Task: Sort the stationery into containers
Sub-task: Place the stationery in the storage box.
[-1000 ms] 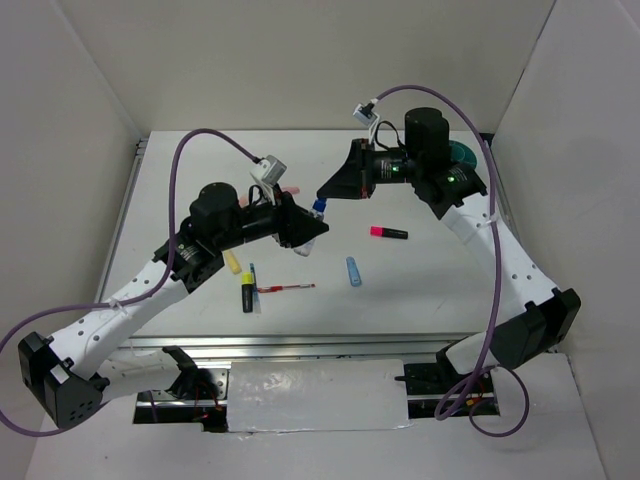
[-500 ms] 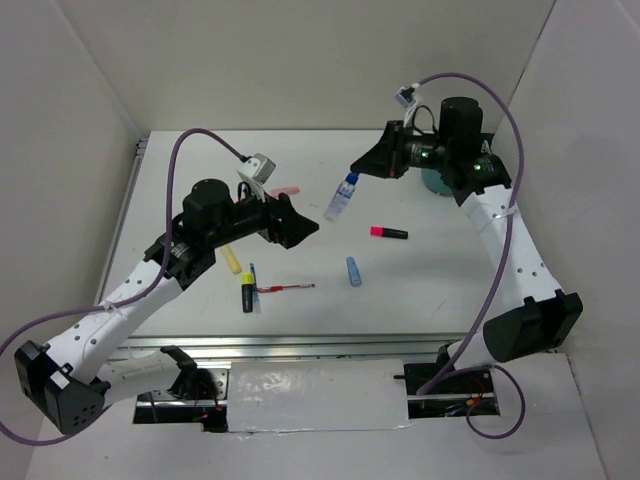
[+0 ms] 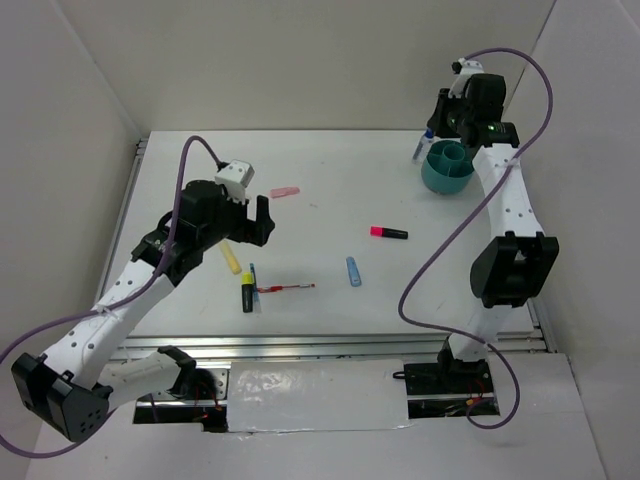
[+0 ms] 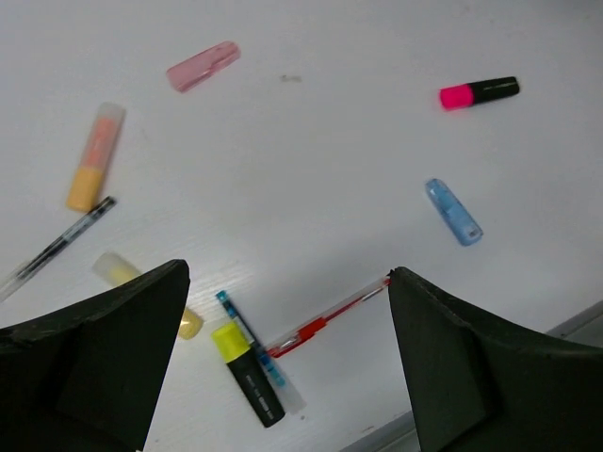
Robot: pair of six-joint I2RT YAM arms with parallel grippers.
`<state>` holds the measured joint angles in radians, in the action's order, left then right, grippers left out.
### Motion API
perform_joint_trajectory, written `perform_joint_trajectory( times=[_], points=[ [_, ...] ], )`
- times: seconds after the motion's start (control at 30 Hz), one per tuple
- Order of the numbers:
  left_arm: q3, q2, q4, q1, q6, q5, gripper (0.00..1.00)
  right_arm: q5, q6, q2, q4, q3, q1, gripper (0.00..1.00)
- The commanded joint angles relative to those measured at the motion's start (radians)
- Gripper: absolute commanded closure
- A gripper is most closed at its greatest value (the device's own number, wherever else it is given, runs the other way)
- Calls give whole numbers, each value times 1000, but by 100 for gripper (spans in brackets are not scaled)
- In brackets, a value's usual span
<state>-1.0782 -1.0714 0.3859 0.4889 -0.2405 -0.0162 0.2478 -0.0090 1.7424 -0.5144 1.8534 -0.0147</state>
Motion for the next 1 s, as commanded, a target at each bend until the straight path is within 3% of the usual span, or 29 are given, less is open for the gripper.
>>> perform_joint_trajectory(
  times=[0.0,0.13,0.97],
  points=[
    [-5,21,24,-32,32,-74,1,-180,-37,72,83,107,-40,100],
    [46,74,-31,-44,66,-70,1,-284,-51,141,131,164,-56,100],
    [109,33,-96,-139,76,5,1,-369,-45,332,212,270,-130,100]
  ],
)
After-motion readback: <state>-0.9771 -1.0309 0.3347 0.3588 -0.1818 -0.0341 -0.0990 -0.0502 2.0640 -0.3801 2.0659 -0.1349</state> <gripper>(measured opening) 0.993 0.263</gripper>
